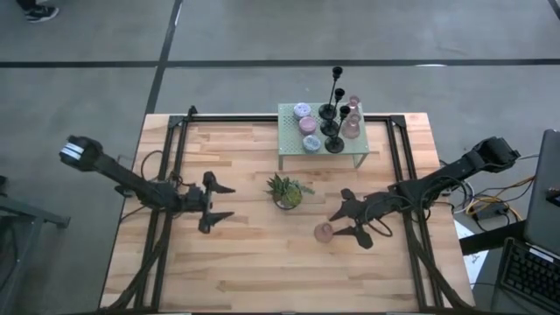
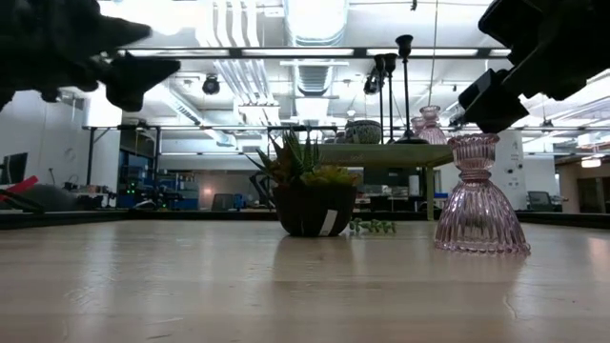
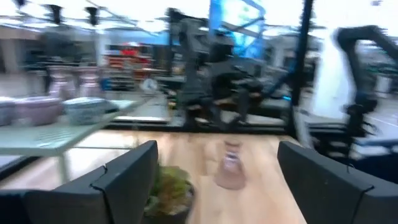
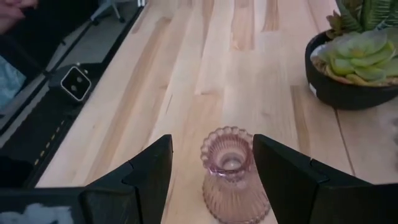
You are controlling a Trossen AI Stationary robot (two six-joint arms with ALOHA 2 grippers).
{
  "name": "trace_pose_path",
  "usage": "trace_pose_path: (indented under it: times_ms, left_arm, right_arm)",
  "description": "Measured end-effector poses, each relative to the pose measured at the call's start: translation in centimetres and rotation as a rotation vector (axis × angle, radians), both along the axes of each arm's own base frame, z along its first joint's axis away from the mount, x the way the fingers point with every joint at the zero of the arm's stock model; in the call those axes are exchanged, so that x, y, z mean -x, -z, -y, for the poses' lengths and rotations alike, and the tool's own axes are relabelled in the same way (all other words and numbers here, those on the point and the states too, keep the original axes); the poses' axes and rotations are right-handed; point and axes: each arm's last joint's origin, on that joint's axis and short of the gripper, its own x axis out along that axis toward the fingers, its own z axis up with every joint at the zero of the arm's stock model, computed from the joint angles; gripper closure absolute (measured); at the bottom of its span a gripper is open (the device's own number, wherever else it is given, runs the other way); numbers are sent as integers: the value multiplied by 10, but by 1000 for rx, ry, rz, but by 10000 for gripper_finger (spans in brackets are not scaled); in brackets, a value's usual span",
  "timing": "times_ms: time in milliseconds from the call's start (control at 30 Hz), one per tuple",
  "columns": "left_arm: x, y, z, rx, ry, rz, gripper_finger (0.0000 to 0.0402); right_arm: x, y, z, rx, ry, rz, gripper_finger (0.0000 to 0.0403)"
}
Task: Pick & Place candle stick holders
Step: Put the glass candle holder on the shelf
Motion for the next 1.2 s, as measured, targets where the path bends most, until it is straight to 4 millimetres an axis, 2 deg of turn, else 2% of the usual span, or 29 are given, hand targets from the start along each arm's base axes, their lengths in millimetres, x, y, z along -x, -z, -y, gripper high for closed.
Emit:
trace_pose_path:
  times_ms: [167, 567, 967, 1067, 1200]
  left_arm:
    - [12, 1, -5, 41, 13, -83, 67]
    - [36, -3, -14, 19, 32, -90, 67]
    - [44, -2, -17, 10, 61, -92, 67]
    - [43, -1, -17, 7, 61, -102, 67]
    - [43, -1, -17, 11, 62, -97, 67]
  right_arm:
    - [0, -1, 0, -1, -1, 3, 186]
    - [2, 2, -3, 13, -20, -17, 186]
    - [1, 7, -7, 111, -4, -10, 185]
    - [-1, 11, -7, 129, 15, -24, 173]
    - [-5, 13, -8, 149, 26, -27, 138]
